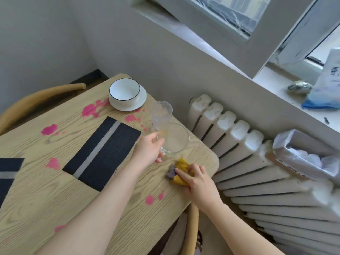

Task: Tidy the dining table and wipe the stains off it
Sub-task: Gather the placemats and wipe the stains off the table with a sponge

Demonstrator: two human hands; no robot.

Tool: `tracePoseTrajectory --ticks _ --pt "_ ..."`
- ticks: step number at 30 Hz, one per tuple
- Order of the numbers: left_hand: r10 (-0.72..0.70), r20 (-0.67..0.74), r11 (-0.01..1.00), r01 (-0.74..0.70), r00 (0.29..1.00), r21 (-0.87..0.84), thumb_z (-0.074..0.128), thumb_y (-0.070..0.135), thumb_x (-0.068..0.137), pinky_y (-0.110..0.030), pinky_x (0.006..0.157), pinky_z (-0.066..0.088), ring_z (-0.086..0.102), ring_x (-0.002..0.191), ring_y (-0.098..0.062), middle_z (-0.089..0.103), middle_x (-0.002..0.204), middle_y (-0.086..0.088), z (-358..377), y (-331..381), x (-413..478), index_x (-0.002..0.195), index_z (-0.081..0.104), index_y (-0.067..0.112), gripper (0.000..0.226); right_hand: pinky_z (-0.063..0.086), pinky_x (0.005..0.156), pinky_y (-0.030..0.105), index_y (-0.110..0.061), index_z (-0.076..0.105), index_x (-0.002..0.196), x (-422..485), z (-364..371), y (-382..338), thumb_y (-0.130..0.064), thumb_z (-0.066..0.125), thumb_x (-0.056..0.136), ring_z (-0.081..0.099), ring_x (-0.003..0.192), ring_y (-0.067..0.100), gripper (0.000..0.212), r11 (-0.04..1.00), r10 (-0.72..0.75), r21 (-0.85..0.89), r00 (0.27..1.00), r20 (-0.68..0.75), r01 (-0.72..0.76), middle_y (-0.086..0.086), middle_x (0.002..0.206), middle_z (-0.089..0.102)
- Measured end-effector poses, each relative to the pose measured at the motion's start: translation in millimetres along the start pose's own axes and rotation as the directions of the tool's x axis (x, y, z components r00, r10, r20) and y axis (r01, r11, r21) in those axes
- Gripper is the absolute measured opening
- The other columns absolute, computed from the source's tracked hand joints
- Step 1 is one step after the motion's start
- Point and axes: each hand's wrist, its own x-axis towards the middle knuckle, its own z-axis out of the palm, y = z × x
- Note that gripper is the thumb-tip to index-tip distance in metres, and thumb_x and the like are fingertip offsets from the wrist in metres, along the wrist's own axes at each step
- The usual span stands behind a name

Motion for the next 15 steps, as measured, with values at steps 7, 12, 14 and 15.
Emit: tracePoseTrajectory --ticks 7,12,14,15 --pt "-0.011 0.016 0.999 0.010 1.000 0.048 0.050 0.023 0.094 -0.040 0.067 0.060 0.068 0.072 -0.024 0.063 0.084 0.002 34.5 -4.5 22.3 0.139 0.047 0.019 0.045 0.051 0.080 0.036 -0.031 0.055 0.133 -1.5 -3.5 -0.4 -0.028 0.066 0.076 0.048 0.091 0.025 0.057 0.977 0.212 0.034 0.976 -0.052 -0.211 0.006 0.111 0.050" --pt "-0.051 0.011 0.997 0.051 0.999 0.052 0.050 0.027 0.093 -0.045 0.075 0.059 0.071 0.081 -0.032 0.064 0.076 -0.002 37.8 -7.2 32.4 0.137 0.049 0.022 0.044 0.052 0.070 0.031 -0.030 0.055 0.130 -13.0 6.8 -28.4 -0.032 0.065 0.072 0.050 0.085 0.022 0.059 0.995 0.099 0.032 0.995 0.015 -0.099 0.005 0.107 0.053" --pt "-0.055 0.012 0.996 0.054 0.998 0.078 0.049 0.029 0.093 -0.045 0.076 0.059 0.071 0.083 -0.033 0.066 0.076 -0.003 37.7 -9.0 33.0 0.136 0.050 0.023 0.043 0.053 0.070 0.031 -0.030 0.050 0.133 -12.8 6.7 -27.7 -0.034 0.064 0.075 0.050 0.088 0.022 0.060 0.998 0.049 0.024 0.998 0.045 -0.050 0.005 0.110 0.052" --pt "-0.048 0.012 0.995 0.046 0.999 0.086 0.049 0.031 0.094 -0.044 0.075 0.059 0.070 0.084 -0.033 0.066 0.076 -0.002 37.6 -9.5 32.7 0.134 0.050 0.024 0.042 0.053 0.070 0.031 -0.030 0.047 0.135 -11.9 5.9 -24.9 -0.034 0.062 0.077 0.049 0.090 0.022 0.061 1.000 0.025 0.012 0.998 0.059 -0.026 0.005 0.112 0.051"
